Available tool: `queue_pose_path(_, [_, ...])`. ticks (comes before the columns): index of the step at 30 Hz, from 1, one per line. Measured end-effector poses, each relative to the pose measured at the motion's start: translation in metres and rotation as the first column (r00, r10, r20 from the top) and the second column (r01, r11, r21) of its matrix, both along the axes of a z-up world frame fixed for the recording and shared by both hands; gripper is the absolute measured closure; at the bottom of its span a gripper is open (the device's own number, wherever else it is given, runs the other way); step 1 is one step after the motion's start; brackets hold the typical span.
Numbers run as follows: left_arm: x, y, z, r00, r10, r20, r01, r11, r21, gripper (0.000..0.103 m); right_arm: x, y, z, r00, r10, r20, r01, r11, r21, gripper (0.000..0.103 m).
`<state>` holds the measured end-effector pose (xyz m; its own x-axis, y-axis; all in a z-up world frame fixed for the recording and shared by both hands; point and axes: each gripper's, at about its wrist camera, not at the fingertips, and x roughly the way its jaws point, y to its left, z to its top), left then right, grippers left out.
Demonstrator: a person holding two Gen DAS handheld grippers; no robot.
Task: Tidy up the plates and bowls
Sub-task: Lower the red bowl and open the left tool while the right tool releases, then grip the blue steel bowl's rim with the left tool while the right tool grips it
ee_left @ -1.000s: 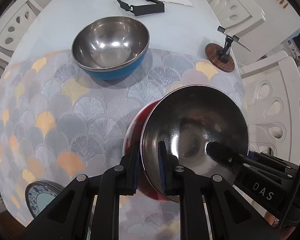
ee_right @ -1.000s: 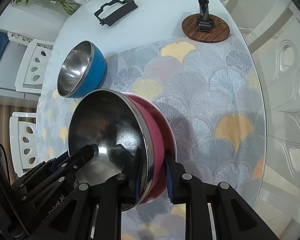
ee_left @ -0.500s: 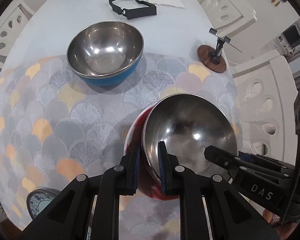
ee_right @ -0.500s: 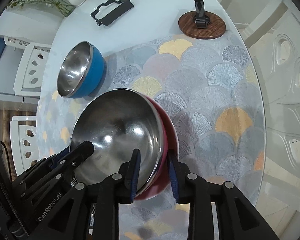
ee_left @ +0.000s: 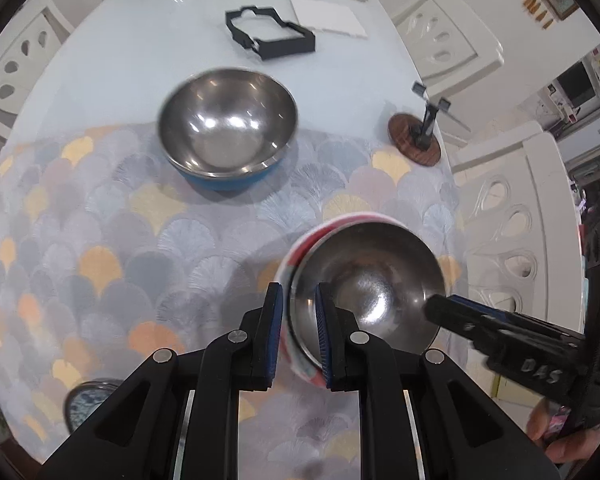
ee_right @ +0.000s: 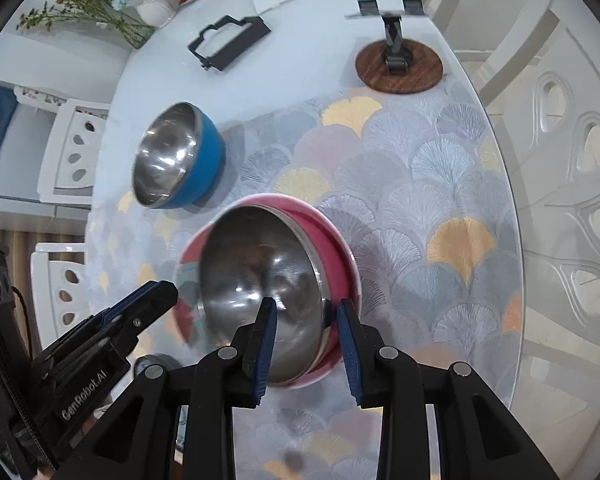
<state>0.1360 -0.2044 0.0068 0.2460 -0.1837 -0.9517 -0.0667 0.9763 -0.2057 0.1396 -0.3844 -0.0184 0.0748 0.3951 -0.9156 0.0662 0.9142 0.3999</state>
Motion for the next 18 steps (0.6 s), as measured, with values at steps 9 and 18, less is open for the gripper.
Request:
queue_pose_path(9, [0.015,0.054,0.067,0.991,0.084,0.102,-0.089,0.995,0.052,0.089,0.03,0.017,0.102,0.982,0.093,0.165,-0.112,0.988,0.107,0.072])
queue_pose_path(18, [0.07,0.104,0.101,0.957,0.193,0.215,-0.211,0.976,0.062,0.032,0.104,0.08,0.15,0.942,0.146,0.301,-0.186,0.977,0.107,0.046])
